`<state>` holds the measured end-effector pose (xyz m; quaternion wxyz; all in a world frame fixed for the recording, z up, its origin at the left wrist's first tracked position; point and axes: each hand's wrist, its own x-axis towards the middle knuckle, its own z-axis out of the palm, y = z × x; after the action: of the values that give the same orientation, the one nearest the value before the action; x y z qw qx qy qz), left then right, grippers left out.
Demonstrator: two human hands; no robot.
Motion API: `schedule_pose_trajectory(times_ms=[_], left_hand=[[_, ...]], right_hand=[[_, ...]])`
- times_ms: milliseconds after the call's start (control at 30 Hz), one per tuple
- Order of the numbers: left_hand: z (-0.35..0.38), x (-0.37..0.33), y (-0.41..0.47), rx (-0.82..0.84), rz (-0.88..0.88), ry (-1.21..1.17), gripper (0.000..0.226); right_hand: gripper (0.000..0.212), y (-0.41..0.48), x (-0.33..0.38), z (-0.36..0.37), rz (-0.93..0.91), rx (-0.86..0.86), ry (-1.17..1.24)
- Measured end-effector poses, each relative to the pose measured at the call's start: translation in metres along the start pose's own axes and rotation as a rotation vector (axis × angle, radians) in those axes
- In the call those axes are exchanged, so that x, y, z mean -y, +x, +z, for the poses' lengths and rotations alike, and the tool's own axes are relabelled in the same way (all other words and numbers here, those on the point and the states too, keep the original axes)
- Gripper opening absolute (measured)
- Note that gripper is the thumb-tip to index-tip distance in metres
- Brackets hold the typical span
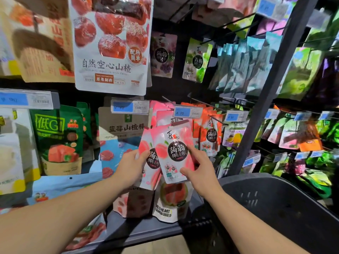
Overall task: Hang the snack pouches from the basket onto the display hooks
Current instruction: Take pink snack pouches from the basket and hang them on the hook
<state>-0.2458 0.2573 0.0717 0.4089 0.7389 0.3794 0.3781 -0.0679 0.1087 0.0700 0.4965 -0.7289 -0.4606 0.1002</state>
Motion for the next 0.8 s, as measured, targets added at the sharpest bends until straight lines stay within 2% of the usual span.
schedule_pose_trajectory(times_ms=[200, 367, 500, 800], left_hand=[[0.001, 0.003, 0.003, 0.038, 0.016, 0.002, 0.047], [0.001, 0.004, 0.002, 0.054, -0.011, -0.051, 0.045], [-0.002, 0.002, 0.002, 0.048, -0.022, -0.006, 0.045], [-0.013, 0.000, -0.001, 0.025, -0.038, 0.018, 0.049]], right_hand=[[0.086, -0.004, 0.003, -0.001, -0.001, -0.041, 0.031], [0.084, -0.003, 0.000, -0.003, 0.016, -0.077, 0.151], [0.081, 0.004, -0.002, -0.010, 0.022, -0.126, 0.220], [0.079, 0.012, 0.004, -0.014, -0.013, -0.092, 0.182]])
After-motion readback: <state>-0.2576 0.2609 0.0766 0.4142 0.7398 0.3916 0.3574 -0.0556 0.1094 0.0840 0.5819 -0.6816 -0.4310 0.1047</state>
